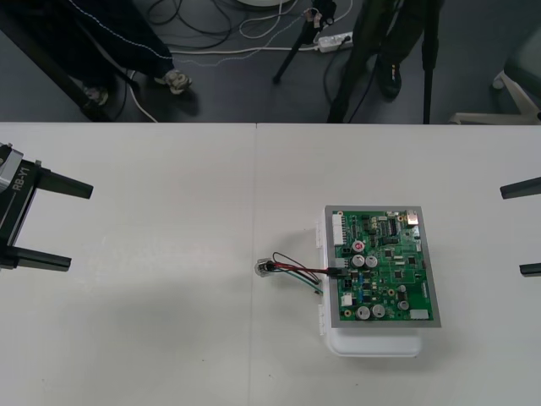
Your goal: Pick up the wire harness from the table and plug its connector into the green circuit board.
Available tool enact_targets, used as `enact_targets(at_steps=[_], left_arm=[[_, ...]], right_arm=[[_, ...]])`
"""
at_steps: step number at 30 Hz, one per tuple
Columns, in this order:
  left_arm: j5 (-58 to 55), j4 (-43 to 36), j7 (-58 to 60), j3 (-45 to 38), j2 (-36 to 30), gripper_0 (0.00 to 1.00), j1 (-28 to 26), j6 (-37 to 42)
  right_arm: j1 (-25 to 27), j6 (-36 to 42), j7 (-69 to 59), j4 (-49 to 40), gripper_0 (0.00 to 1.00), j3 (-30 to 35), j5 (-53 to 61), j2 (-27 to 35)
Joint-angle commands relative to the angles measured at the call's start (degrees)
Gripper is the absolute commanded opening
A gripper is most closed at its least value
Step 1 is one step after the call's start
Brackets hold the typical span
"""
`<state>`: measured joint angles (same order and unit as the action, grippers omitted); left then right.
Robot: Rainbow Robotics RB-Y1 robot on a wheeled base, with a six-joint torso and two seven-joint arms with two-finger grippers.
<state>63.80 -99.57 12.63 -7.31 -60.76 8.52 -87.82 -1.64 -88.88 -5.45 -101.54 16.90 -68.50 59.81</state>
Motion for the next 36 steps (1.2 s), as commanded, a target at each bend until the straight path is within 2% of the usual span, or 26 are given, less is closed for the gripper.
enact_targets(at_steps=[1,36], left_arm=[[0.27,-1.5,-3.32,-1.83,-2.61,1.0,-1.14,-2.18],[0.27,-1.5,-3.32,-1.83,-2.61,1.0,-1.14,-2.18]], right_arm=[[0.59,-0.33,-1.23,-1.2,1.0,2.26,-0.14,-0.4],[0.59,-0.33,-1.23,-1.2,1.0,2.26,-0.14,-0.4]])
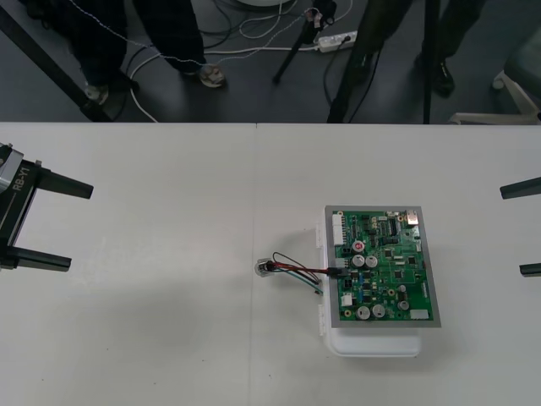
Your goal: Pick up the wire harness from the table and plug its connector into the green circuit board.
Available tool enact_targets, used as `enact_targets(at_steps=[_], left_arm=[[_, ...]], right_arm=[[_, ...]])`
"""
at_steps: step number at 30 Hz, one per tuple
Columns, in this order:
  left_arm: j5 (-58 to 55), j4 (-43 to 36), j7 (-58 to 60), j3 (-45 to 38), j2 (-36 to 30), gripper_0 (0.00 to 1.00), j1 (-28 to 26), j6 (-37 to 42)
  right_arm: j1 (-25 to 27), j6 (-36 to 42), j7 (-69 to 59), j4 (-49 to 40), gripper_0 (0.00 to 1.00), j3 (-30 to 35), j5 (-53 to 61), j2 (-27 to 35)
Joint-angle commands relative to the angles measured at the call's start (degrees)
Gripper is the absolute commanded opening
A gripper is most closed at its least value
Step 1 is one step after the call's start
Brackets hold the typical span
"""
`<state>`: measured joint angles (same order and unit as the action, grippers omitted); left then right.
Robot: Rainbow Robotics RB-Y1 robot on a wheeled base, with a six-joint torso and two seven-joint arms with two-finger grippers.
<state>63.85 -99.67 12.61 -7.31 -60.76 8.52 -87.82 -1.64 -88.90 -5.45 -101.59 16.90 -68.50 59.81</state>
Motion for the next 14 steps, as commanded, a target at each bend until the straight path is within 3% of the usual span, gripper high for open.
enact_targets(at_steps=[1,14], left_arm=[[0.23,-1.41,-3.3,-1.83,-2.61,1.0,-1.14,-2.18],[0.23,-1.41,-3.3,-1.83,-2.61,1.0,-1.14,-2.18]], right_arm=[[0.59,-0.31,-1.23,-1.16,1.0,2.26,-0.14,-0.39],[0.59,-0.31,-1.23,-1.16,1.0,2.26,-0.14,-0.39]])
